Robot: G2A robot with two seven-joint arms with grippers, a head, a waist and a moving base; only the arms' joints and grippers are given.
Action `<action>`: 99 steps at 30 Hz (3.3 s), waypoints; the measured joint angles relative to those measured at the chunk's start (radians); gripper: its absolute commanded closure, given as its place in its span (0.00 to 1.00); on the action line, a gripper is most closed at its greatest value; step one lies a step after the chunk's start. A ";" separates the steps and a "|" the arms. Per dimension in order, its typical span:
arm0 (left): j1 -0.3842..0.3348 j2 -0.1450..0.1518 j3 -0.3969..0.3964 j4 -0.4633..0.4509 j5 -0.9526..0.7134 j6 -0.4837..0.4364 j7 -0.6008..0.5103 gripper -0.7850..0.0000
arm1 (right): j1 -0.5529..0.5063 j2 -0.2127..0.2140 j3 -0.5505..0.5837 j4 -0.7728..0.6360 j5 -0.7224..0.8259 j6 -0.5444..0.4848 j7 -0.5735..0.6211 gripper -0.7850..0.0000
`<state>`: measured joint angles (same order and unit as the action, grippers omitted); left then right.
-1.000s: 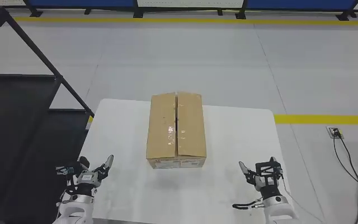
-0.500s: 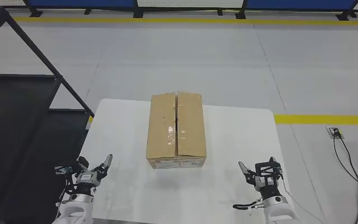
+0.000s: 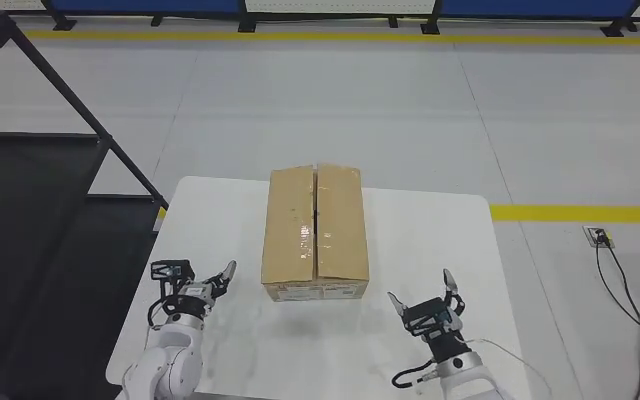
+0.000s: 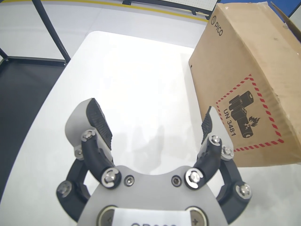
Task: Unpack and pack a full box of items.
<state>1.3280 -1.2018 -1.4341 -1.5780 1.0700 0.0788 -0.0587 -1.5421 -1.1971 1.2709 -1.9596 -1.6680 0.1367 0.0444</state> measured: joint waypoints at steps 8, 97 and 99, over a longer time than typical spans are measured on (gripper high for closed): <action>0.001 0.000 0.000 -0.001 0.001 -0.003 -0.001 0.00 | 0.000 0.000 -0.002 -0.001 0.019 -0.002 -0.004 0.00; 0.003 -0.056 0.151 -0.015 0.217 -0.052 -0.001 0.00 | 0.396 -0.178 -0.282 0.418 -0.683 0.238 0.138 0.56; 0.007 -0.056 0.145 -0.017 0.214 -0.049 0.001 0.00 | 0.402 -0.181 -0.283 0.430 -0.681 0.241 0.135 0.73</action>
<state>1.3346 -1.2578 -1.2886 -1.5954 1.2841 0.0296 -0.0576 -1.1403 -1.3785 0.9883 -1.5295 -2.3485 0.3773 0.1794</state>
